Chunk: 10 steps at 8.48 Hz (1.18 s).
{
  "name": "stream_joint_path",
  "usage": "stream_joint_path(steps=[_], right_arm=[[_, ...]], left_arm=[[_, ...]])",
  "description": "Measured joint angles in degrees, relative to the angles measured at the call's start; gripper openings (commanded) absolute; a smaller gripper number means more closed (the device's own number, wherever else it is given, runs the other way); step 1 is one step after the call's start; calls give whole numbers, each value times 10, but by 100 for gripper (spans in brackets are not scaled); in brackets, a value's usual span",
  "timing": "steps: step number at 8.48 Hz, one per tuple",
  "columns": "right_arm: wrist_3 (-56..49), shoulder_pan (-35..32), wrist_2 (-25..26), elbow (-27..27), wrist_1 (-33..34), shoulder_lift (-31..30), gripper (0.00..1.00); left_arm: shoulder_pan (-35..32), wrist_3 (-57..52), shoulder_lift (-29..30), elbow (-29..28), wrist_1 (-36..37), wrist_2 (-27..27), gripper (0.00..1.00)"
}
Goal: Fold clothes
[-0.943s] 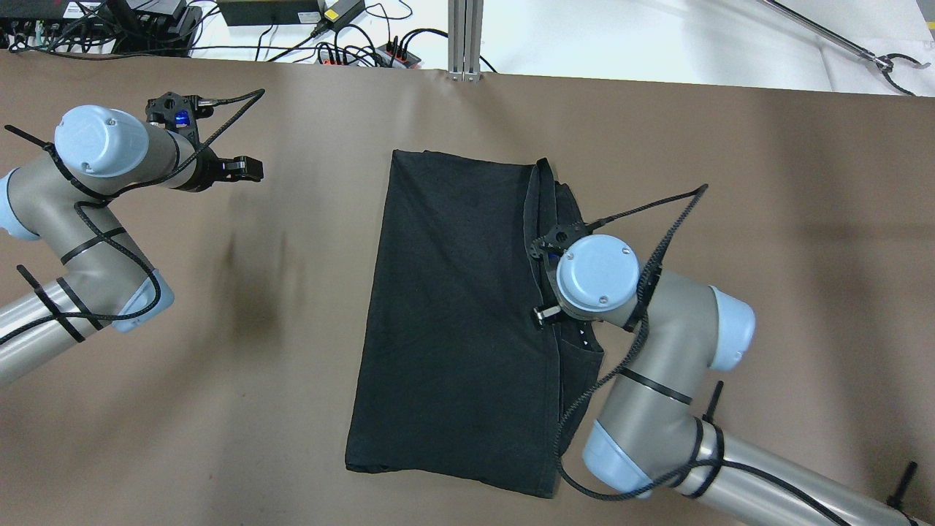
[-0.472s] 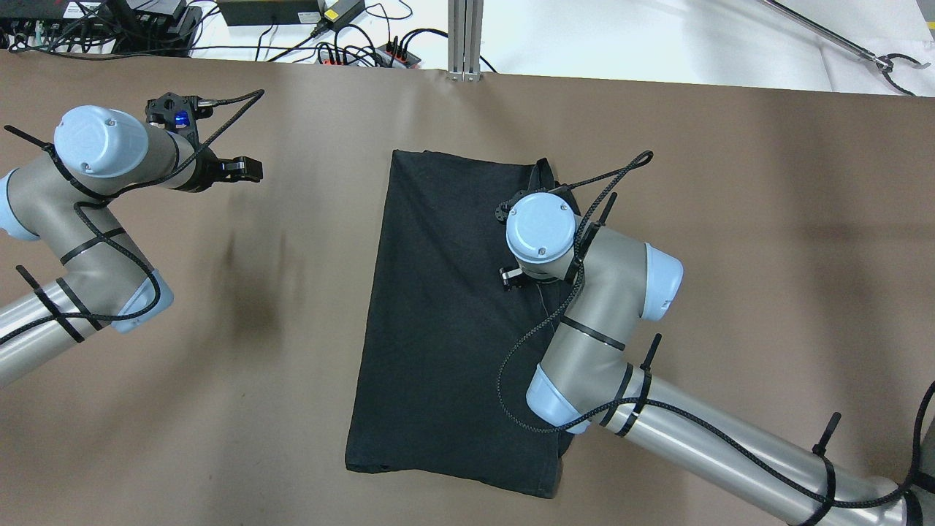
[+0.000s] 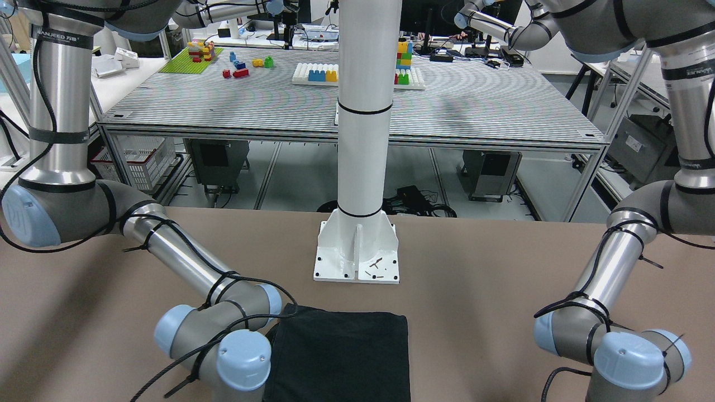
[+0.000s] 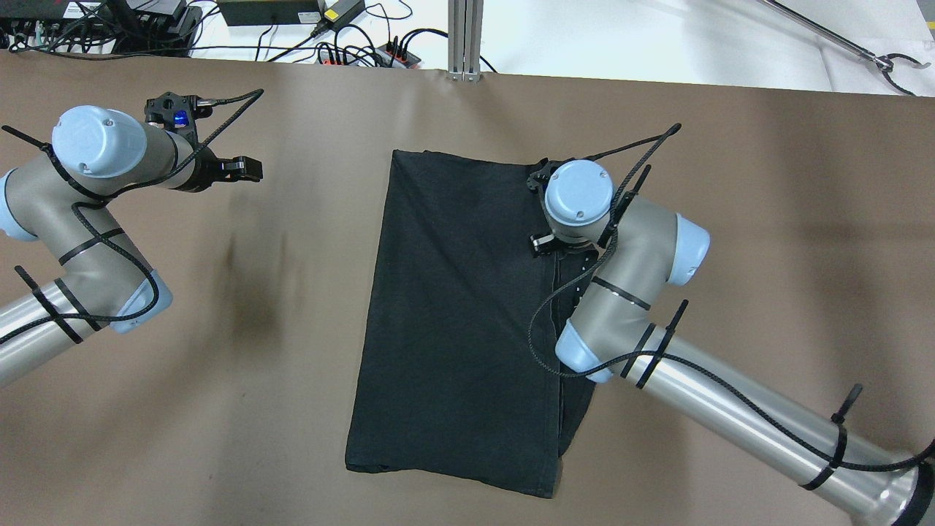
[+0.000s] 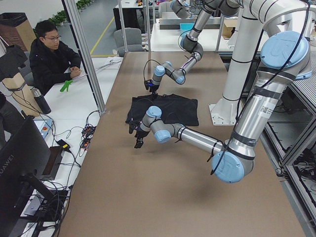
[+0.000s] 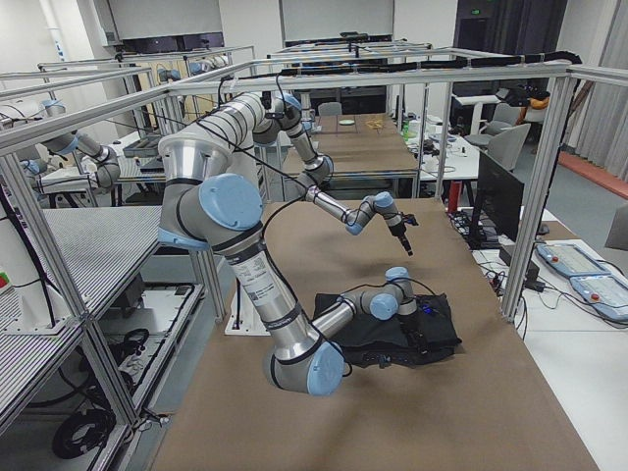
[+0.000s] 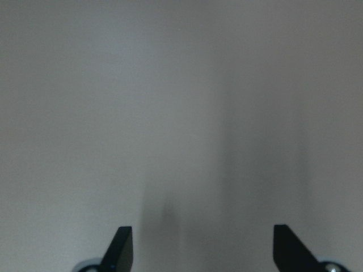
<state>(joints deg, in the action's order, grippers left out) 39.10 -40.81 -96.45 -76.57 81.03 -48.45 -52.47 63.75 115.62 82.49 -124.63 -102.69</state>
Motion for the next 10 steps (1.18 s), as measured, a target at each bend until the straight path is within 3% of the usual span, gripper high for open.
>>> stream_joint_path(steps=[2,4,7,10], right_arm=[[-56,-43,-40,-13,-12,-32,95],[37,-44,-60,-62,-8,-47,95],[406,38,-42,-169,9,-73,91],[775,175,68,-322,64,-150,82]], left_arm=[[0,0,-5,12,1,0,88],[0,0,-16,34,4,-1,92],[1,1,-20,49,4,-3,93],[8,1,-14,51,5,-4,93]])
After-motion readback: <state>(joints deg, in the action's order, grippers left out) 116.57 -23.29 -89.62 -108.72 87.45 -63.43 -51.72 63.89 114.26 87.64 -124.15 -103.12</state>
